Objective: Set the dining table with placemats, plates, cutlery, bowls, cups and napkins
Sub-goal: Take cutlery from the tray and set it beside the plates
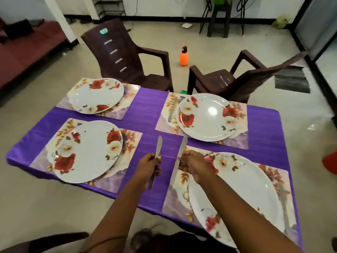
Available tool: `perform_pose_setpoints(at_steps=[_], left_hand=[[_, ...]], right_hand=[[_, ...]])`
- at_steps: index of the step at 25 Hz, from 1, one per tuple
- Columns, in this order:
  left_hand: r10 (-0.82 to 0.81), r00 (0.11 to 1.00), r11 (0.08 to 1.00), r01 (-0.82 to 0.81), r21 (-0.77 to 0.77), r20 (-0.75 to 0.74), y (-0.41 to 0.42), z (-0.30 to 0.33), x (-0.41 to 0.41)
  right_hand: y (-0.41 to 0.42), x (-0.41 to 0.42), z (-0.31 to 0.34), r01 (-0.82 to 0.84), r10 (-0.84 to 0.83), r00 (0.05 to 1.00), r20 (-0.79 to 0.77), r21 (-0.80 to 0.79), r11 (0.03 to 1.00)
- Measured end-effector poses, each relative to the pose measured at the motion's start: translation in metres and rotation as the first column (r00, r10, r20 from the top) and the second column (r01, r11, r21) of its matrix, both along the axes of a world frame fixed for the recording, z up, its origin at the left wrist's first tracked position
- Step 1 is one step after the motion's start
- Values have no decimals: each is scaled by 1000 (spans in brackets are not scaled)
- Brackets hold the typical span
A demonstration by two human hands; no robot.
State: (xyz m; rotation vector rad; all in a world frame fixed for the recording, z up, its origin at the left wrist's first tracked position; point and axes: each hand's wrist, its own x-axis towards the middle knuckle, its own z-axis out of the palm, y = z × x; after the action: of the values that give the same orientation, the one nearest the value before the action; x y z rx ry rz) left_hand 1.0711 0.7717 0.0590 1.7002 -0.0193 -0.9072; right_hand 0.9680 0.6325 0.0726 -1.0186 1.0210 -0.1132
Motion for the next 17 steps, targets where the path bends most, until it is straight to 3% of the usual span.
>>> perform_pose_setpoints(at_steps=[4, 12, 17], left_hand=[[13, 999, 1000, -14, -27, -42, 63, 8, 39], [40, 991, 996, -50, -78, -129, 102, 17, 71], [42, 997, 997, -46, -61, -68, 110, 21, 103]], right_hand=[[58, 45, 14, -19, 19, 1000, -22, -36, 999], [84, 99, 14, -65, 61, 996, -60, -68, 996], [87, 141, 13, -70, 70, 997, -17, -24, 997]])
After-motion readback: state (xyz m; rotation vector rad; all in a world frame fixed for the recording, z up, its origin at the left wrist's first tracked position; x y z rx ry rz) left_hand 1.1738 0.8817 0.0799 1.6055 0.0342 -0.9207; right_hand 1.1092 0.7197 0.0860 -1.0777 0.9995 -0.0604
